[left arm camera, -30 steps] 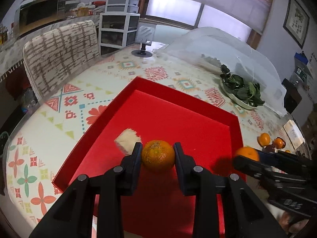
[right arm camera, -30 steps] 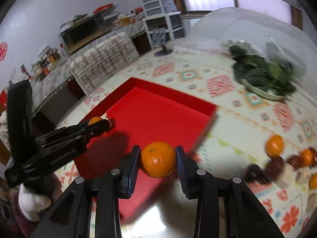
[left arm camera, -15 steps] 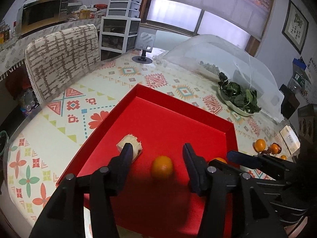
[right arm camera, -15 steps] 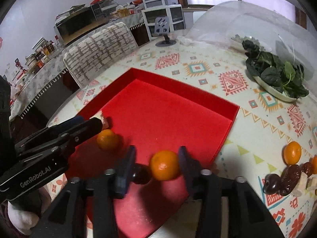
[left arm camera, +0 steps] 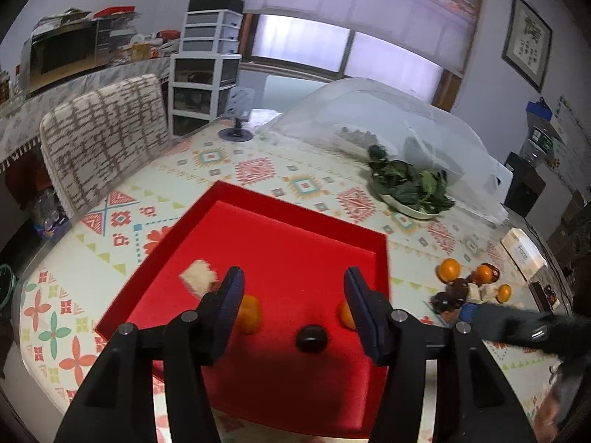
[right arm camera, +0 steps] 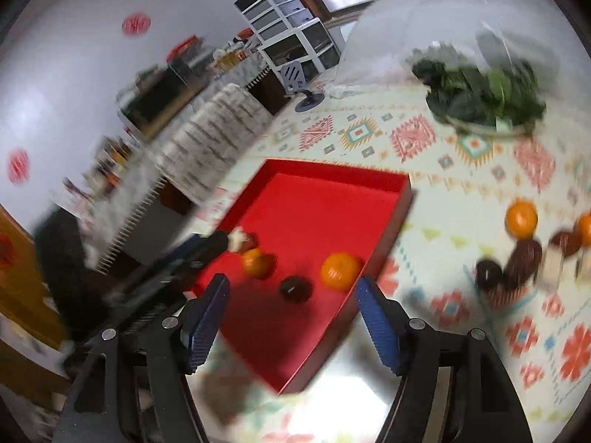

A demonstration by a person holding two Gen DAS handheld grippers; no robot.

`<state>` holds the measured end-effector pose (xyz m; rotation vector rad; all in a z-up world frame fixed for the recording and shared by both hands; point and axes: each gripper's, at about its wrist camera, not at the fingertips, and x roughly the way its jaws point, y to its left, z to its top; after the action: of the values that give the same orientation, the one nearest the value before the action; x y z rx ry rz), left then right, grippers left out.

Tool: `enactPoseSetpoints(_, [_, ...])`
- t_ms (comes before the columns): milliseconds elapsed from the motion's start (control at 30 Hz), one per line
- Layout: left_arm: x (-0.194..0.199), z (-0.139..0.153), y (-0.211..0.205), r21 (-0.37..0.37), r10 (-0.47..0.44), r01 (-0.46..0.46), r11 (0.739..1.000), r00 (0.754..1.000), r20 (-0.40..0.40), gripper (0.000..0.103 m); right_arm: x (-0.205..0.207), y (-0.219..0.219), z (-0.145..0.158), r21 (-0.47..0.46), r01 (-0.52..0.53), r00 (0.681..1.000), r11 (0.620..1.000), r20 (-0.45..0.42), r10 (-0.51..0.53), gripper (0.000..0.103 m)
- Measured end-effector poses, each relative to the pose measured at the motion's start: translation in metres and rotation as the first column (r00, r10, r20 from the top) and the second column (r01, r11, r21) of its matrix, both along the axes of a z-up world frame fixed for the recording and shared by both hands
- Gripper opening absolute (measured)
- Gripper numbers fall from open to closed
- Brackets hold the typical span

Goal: Organize fruits
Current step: 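Move both open tools back toward the remaining fruits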

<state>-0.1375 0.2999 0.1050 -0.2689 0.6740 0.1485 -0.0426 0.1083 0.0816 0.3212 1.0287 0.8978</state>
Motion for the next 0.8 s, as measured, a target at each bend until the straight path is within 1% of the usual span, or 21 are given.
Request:
enactPoseSetpoints(100, [-0.001, 0.005, -0.018, 0.011, -0.026, 0.026, 1.000, 1.000, 0.008, 0.055, -0.001, -0.031, 0.004, 0.074, 0.034, 0.997, 0.997, -0.069, -0.029, 0.078])
enactPoseSetpoints(133, [-0.001, 0.007, -0.023, 0.015, -0.033, 0.032, 0.999, 0.999, 0.011, 0.055, -0.001, -0.041, 0.006, 0.083, 0.047, 0.996, 0.995, -0.077, -0.041, 0.079])
enactPoseSetpoints(233, [-0.003, 0.013, -0.044, 0.033, -0.065, 0.065, 0.997, 0.998, 0.016, 0.055, 0.001, -0.077, 0.014, 0.073, 0.103, 0.993, 0.992, -0.065, -0.099, 0.082])
enactPoseSetpoints(300, [-0.005, 0.018, -0.057, 0.050, -0.085, 0.084, 0.995, 0.996, 0.021, 0.056, 0.003, -0.109, 0.020, 0.059, 0.168, 0.985, 0.984, -0.042, -0.166, 0.083])
enactPoseSetpoints(367, [-0.005, 0.023, -0.071, 0.066, -0.106, 0.104, 0.992, 0.994, 0.026, 0.060, 0.005, -0.139, 0.027, 0.034, 0.232, 0.973, 0.972, -0.013, -0.232, 0.085])
enactPoseSetpoints(467, [-0.005, 0.031, -0.093, 0.096, -0.138, 0.134, 0.986, 0.990, 0.040, 0.063, 0.009, -0.189, 0.040, -0.042, 0.345, 0.937, 0.938, 0.062, -0.343, 0.088])
enactPoseSetpoints(567, [-0.001, 0.038, -0.115, 0.110, -0.177, 0.171, 0.979, 0.983, 0.046, 0.067, 0.016, -0.241, 0.056, -0.110, 0.448, 0.892, 0.887, 0.122, -0.435, 0.090])
enactPoseSetpoints(667, [0.007, 0.041, -0.136, 0.129, -0.208, 0.202, 0.971, 0.977, 0.038, 0.068, 0.024, -0.278, 0.070, -0.175, 0.522, 0.849, 0.835, 0.200, -0.489, 0.091])
enactPoseSetpoints(800, [0.019, 0.035, -0.158, 0.140, -0.237, 0.233, 0.962, 0.971, 0.017, 0.068, 0.036, -0.309, 0.091, -0.256, 0.574, 0.812, 0.778, 0.297, -0.502, 0.091])
